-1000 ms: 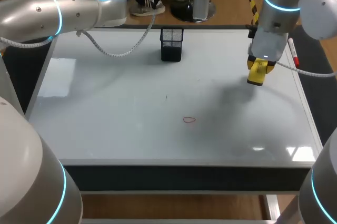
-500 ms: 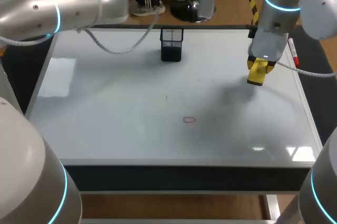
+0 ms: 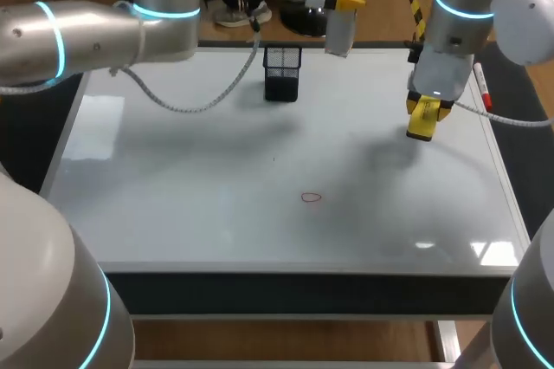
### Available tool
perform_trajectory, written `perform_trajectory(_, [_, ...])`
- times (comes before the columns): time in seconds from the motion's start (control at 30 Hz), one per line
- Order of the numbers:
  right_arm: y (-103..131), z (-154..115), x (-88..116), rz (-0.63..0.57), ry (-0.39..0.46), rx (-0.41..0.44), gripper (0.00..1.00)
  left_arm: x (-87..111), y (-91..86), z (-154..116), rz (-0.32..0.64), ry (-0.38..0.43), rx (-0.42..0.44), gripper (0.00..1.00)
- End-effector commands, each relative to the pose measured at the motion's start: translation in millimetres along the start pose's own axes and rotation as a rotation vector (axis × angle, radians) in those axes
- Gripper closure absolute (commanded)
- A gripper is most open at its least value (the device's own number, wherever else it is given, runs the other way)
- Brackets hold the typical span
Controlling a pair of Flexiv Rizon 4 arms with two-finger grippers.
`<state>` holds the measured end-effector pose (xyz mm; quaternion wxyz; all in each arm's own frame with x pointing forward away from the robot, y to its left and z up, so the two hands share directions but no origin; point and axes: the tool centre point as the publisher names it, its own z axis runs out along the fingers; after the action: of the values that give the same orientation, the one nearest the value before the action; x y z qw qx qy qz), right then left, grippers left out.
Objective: Pick up the inspection probe, press it on each red-marked spot on the whiteboard one by one, put down the probe, pick up the eraser, and wipe off all the red marks.
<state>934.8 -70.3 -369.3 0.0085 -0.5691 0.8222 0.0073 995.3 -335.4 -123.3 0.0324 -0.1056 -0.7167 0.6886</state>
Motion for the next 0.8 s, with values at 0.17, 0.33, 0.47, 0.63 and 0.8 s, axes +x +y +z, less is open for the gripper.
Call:
perform_trajectory(0.17, [-1,0,0,-0.002,0.002,0.001,1.0,74.7,3.9,-9,-0.004,-0.026,-0.005,1.0])
perform_trajectory(0.33, [-1,0,0,-0.002,0.002,0.001,1.0,101.9,7.9,-10,-0.018,0.009,-0.016,1.0])
perform_trajectory(0.47, [-1,0,0,-0.002,0.002,0.001,1.0,121.8,12.4,-8,-0.013,0.047,-0.017,1.0])
perform_trajectory(0.63, [-1,0,0,-0.002,0.002,0.001,1.0,143.7,21.2,-6,-0.011,0.084,-0.004,1.0])
perform_trajectory(0.8, [-1,0,0,-0.002,0.002,0.001,1.0,164.5,28.0,-4,-0.009,0.149,-0.008,1.0])
